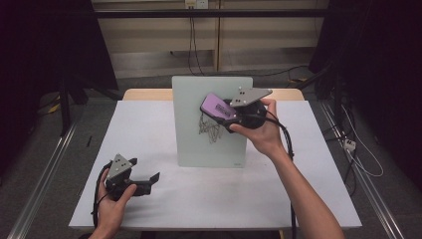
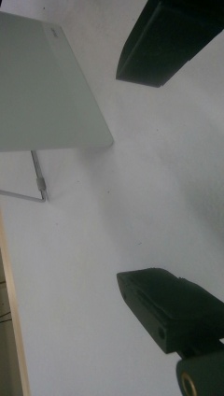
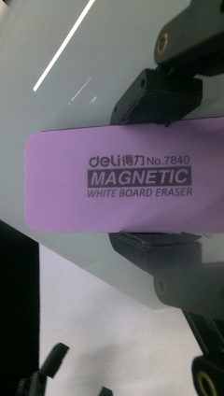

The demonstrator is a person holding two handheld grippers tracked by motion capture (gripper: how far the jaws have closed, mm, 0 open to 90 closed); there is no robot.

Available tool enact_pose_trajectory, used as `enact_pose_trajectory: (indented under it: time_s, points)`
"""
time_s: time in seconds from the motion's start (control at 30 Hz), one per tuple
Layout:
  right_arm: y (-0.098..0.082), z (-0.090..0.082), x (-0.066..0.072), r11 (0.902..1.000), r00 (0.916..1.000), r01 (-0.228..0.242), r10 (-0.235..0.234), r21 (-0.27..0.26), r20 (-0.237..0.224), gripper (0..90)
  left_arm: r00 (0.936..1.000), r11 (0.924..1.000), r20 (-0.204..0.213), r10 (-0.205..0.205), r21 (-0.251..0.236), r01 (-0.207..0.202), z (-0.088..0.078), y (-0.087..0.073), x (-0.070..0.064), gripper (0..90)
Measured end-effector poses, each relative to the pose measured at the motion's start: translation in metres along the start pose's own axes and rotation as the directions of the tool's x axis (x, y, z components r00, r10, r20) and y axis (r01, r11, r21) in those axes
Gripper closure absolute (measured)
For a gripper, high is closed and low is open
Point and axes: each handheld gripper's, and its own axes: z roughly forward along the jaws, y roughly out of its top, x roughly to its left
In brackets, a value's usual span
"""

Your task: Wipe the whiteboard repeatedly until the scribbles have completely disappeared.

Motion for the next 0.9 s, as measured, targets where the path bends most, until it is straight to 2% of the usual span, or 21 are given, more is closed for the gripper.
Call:
enact_pose_trajectory:
  time_s: [0.1, 0.2, 0.37, 0.9]
  points:
    - [0.001, 0.0, -0.001, 1.0, 0.9999, 0.008, -0.008, -0.001, 0.007, 41.3, 1.0, 1.0, -0.002, 0.0, -0.002, 0.0, 0.0, 0.0, 0.0, 4.6]
    - [0.0, 0.001, 0.004, 0.9993, 0.9992, 0.034, -0.034, 0.017, 0.021, 41.3, 1.0, 1.0, 0.0, -0.001, 0.0, 0.001, -0.001, 0.0, 0.0, 4.6]
    - [-0.007, 0.007, 0.013, 0.9982, 0.9987, 0.049, -0.049, 0.035, 0.012, 41.3, 1.0, 1.0, 0.0, 0.003, -0.005, -0.003, 0.0, 0.0, -0.001, 4.6]
    - [-0.028, 0.031, 0.039, 0.9954, 0.9967, 0.041, -0.035, 0.087, -0.073, 41.5, 1.0, 1.0, 0.002, 0.007, 0.006, -0.007, 0.0, 0.0, 0.0, 4.6]
